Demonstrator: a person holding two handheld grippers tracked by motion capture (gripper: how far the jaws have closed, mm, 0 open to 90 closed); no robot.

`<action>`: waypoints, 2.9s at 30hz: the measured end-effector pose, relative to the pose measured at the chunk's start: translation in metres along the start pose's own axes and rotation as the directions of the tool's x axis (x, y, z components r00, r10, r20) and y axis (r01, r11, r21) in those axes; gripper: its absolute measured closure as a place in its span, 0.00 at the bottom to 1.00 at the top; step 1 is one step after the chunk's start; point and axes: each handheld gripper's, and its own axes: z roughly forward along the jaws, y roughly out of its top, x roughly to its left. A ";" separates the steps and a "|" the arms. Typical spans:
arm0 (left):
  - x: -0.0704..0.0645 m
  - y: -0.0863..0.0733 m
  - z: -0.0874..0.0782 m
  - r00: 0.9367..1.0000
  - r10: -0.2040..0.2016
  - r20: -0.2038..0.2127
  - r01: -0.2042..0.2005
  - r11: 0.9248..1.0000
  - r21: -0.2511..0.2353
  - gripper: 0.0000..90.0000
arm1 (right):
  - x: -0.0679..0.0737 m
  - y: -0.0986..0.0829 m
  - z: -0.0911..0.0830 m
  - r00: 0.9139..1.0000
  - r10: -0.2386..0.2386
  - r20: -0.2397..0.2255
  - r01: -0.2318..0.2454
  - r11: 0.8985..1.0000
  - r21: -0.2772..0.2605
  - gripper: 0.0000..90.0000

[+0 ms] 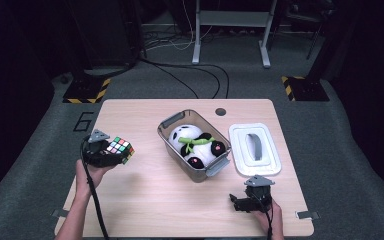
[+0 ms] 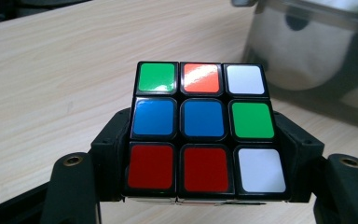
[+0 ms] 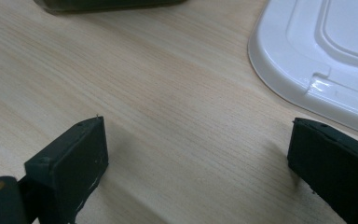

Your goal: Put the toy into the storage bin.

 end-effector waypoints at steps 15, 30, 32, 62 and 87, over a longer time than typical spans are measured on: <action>-0.020 0.023 -0.006 0.995 0.069 0.065 -0.070 0.998 0.002 0.38 | -0.001 0.001 0.001 1.000 0.001 -0.006 -0.001 1.000 0.000 0.04; -0.039 0.042 -0.006 0.983 0.114 0.141 -0.115 0.993 -0.003 0.38 | 0.000 0.001 0.001 1.000 0.002 -0.001 -0.002 1.000 0.003 0.04; -0.040 0.044 -0.007 0.982 0.118 0.144 -0.120 0.993 0.006 0.38 | -0.001 0.001 0.001 1.000 0.001 0.004 -0.001 1.000 0.006 0.03; -0.078 0.084 0.009 0.958 0.172 0.229 -0.172 0.985 -0.017 0.38 | 0.000 0.002 0.003 1.000 -0.010 -0.011 0.010 1.000 0.016 0.00; -0.107 0.104 0.026 0.942 0.177 0.285 -0.170 0.984 -0.047 0.38 | 0.000 0.002 0.003 1.000 -0.010 -0.014 0.010 1.000 0.016 0.00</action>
